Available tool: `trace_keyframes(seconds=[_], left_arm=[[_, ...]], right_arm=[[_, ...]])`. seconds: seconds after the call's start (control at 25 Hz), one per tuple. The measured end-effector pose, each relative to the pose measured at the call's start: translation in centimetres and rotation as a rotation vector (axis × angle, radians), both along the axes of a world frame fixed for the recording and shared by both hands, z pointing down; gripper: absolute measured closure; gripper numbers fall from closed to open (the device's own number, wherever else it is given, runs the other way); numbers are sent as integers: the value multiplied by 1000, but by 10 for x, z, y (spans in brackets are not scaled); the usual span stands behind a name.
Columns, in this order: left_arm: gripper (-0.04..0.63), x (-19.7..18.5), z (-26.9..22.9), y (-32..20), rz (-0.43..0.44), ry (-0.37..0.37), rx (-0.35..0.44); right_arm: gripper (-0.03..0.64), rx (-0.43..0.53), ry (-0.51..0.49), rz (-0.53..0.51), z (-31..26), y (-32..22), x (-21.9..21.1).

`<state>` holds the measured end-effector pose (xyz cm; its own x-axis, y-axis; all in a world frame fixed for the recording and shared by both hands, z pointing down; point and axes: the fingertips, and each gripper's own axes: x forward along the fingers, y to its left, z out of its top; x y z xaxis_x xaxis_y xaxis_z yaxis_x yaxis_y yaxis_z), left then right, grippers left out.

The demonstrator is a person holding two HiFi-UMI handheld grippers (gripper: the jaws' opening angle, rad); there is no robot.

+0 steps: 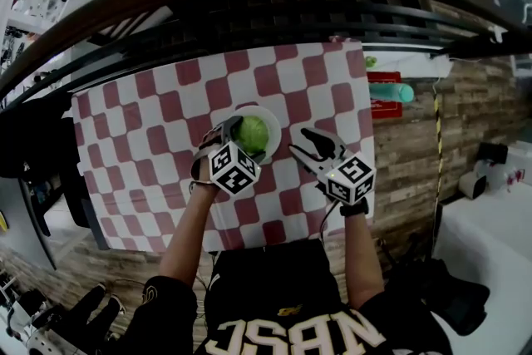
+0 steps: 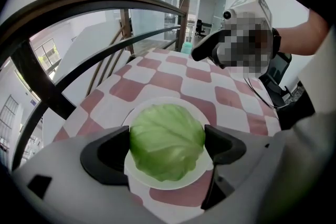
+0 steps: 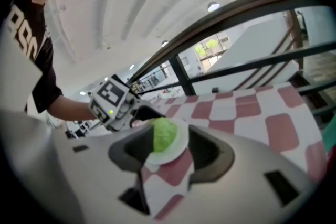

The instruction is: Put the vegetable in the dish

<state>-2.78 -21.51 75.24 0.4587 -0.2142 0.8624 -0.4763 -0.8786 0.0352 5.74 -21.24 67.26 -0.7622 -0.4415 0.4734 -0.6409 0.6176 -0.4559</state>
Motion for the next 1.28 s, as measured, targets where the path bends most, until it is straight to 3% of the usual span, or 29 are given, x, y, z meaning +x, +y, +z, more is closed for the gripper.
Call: trace_keyframes(seconds=[0.24, 0.48, 0.56, 0.68, 0.8, 1.04, 1.28], left_arm=[[129, 0, -7, -5, -46, 56, 36], [129, 0, -69, -18, -164, 257, 105], [134, -7, -97, -25, -225, 312, 158], [274, -18, -137, -25, -289, 349, 242], [310, -28, -181, -16, -337, 393, 309], [347, -48, -258, 3, -454, 497, 431], [422, -77, -314, 30, -535, 611, 535]], right_arm=[[402, 21, 5, 25, -12, -8, -5], [403, 105, 1, 115, -55, -17, -14], [457, 134, -18, 178, -77, -21, -15], [492, 171, -20, 337, -110, -25, -6], [553, 223, -1, 431, -142, -18, -4], [600, 350, 91, 400, -200, 9, -25], [600, 488, 132, 396, -249, 39, -49]])
